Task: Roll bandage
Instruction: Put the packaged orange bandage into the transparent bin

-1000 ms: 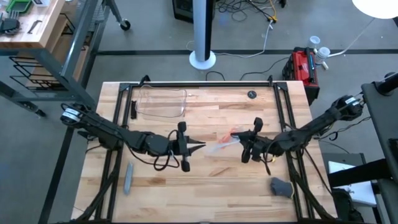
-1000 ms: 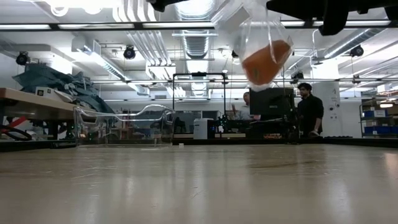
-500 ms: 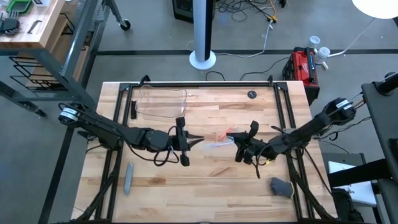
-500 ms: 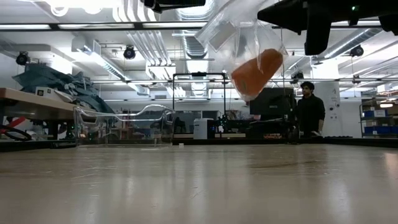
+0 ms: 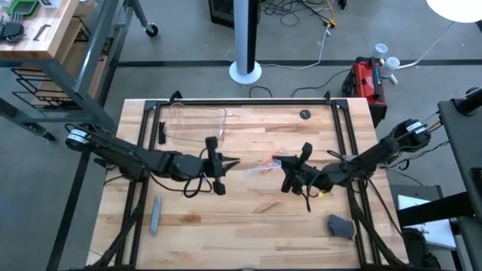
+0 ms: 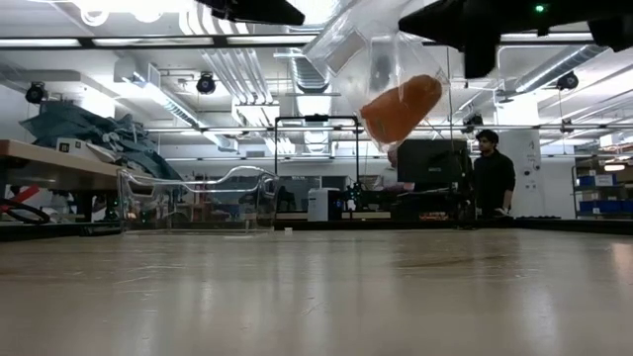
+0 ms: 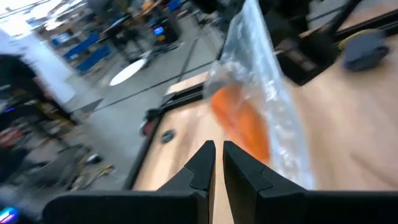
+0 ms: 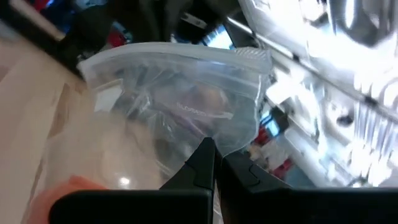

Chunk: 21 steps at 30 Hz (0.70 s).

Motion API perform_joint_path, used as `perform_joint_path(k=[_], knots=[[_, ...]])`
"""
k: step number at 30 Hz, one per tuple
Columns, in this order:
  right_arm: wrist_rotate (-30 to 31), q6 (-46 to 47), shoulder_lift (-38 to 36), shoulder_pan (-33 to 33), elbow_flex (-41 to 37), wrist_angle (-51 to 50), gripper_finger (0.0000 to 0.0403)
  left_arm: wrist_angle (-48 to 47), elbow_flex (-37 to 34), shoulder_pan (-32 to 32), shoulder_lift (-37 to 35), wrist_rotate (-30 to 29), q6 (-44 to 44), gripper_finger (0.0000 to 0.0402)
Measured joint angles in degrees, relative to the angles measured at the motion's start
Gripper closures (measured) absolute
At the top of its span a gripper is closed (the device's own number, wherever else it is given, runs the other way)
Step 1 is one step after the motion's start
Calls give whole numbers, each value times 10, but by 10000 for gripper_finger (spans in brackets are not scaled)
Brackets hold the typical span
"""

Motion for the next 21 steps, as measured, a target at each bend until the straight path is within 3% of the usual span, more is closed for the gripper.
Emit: perform_joint_path(k=[5,11,15,18,21], knots=[[-3,196,17,-51,52,-17,403,-31,0,-2,-51,-78,-2,380],[-112,428,31,-146,179,-238,403,-63,0,-2,-138,-91,21,380],[-203,494,66,-205,269,-328,403,-86,-2,-1,-187,-129,26,380],[-266,530,99,-243,341,-365,403,-85,-5,-1,-222,-190,30,380],[-276,545,138,-276,398,-384,403,-85,-6,-1,-260,-236,42,380]])
